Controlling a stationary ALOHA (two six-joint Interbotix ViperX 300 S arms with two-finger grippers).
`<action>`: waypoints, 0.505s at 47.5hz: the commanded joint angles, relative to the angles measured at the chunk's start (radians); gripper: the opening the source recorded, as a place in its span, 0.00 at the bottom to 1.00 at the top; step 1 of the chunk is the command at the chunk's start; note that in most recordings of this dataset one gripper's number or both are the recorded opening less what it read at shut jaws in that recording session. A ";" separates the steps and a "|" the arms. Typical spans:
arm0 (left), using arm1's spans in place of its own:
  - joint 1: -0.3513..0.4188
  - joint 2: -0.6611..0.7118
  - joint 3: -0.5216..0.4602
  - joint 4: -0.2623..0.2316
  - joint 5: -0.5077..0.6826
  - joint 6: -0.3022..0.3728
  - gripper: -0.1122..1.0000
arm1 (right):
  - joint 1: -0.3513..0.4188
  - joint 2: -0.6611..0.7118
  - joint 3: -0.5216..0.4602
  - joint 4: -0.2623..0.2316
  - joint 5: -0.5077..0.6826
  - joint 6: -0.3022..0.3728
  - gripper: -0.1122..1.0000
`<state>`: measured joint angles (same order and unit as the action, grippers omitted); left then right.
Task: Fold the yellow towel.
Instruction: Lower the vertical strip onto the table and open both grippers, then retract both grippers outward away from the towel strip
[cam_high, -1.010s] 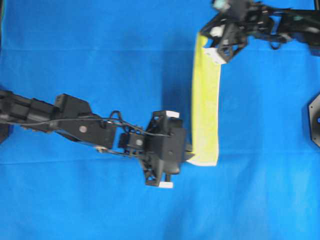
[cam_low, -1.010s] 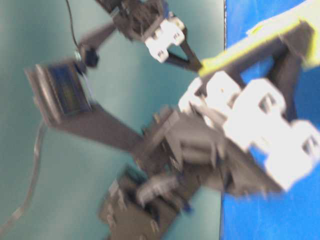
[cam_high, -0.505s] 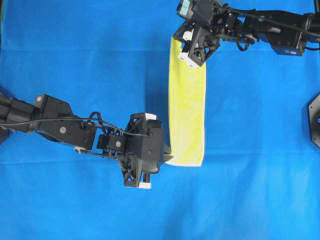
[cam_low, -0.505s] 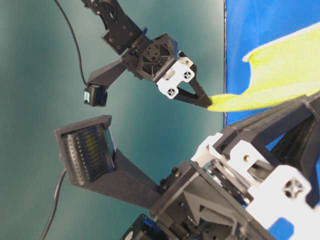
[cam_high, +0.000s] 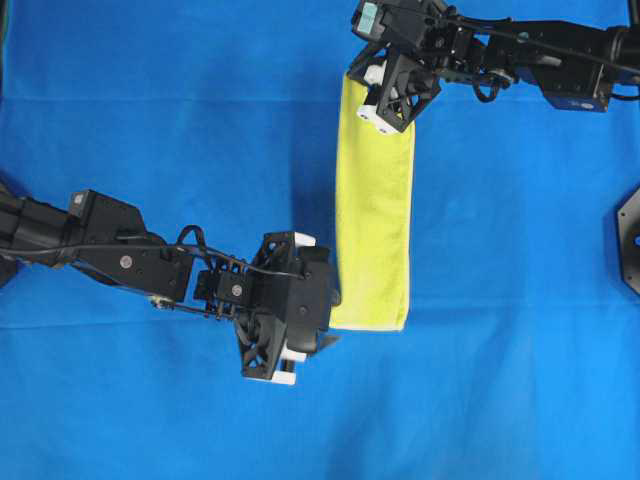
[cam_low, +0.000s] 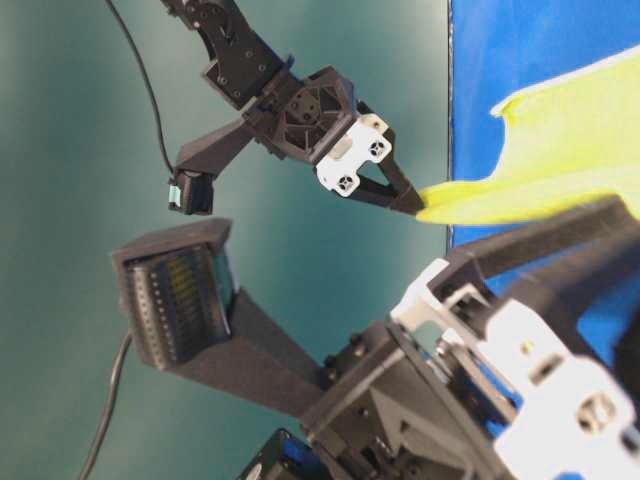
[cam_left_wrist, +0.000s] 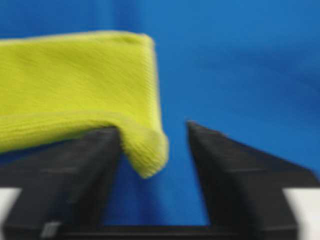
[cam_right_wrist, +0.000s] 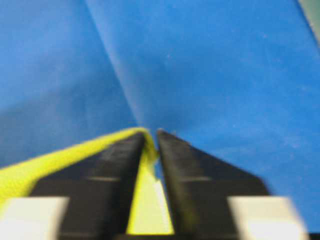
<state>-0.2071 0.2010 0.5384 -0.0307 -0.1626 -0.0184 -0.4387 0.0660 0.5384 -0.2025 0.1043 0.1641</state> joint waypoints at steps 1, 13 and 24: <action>-0.005 -0.038 -0.015 0.002 0.002 0.002 0.63 | 0.002 -0.014 -0.009 -0.023 -0.025 0.002 0.46; 0.002 -0.123 -0.005 0.002 0.106 -0.002 0.77 | 0.002 -0.043 0.015 -0.034 -0.060 0.002 0.62; 0.021 -0.304 0.058 0.002 0.250 -0.002 0.76 | 0.002 -0.156 0.077 -0.034 -0.057 0.008 0.63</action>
<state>-0.1994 -0.0169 0.5860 -0.0307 0.0675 -0.0184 -0.4387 -0.0276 0.6105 -0.2347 0.0568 0.1703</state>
